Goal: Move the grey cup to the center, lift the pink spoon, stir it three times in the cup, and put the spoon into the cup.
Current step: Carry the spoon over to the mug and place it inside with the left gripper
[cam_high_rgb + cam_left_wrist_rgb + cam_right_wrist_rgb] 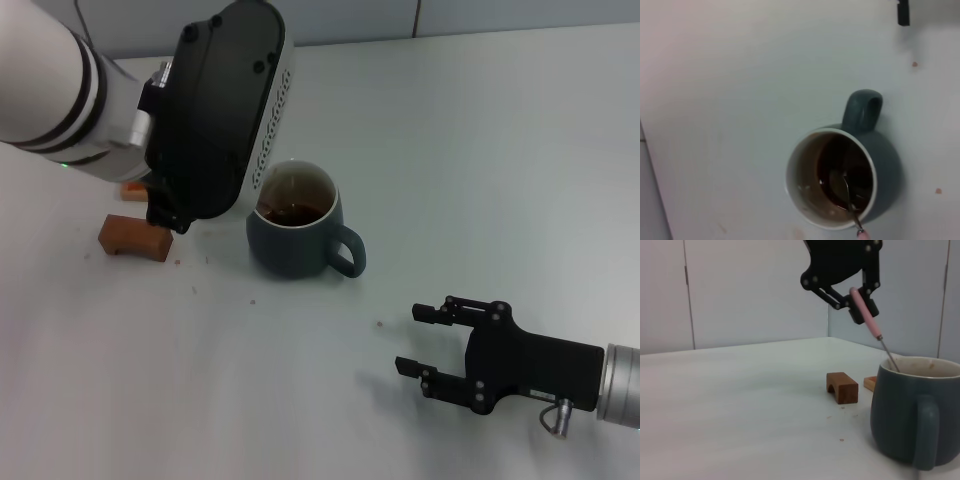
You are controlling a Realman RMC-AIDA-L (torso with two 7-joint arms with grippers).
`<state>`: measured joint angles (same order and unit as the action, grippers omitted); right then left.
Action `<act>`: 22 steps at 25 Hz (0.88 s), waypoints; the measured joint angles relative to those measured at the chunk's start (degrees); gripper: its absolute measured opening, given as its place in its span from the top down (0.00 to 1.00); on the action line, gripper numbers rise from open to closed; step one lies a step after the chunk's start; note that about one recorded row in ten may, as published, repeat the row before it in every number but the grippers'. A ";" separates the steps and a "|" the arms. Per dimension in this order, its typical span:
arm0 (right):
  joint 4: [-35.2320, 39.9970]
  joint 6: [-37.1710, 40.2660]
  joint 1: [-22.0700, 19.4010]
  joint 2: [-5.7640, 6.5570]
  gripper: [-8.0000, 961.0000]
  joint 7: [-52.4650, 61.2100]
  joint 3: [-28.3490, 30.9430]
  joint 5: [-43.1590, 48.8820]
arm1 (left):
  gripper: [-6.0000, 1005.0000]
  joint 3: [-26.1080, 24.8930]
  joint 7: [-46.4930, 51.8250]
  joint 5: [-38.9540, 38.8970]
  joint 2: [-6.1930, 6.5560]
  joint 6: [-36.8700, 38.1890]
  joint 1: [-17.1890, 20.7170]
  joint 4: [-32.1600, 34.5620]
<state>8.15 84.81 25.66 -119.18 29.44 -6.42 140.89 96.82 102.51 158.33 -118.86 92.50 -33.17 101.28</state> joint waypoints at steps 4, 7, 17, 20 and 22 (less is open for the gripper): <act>-0.08 0.00 0.00 0.00 0.34 0.00 0.00 0.06 | 0.86 -0.07 0.11 -1.12 0.04 0.78 0.12 0.55; -0.17 0.00 0.00 0.00 0.34 0.00 0.00 0.11 | 0.86 0.35 -0.13 -2.70 -0.02 0.11 0.19 0.19; -0.47 0.00 -0.12 0.00 0.34 -0.01 -0.09 0.26 | 0.85 1.48 0.30 -2.86 -0.23 -4.53 -0.67 -3.72; -0.57 0.00 -0.16 0.00 0.34 -0.01 -0.09 0.31 | 0.85 1.42 1.77 -0.69 -0.23 -5.99 -1.14 -4.81; -0.66 0.00 -0.11 0.00 0.34 -0.01 -0.09 0.36 | 0.84 1.42 1.77 -0.69 -0.23 -5.99 -1.14 -4.81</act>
<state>7.50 84.82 25.55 -119.18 29.43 -6.51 141.24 98.24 104.29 157.64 -119.09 86.51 -34.31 96.47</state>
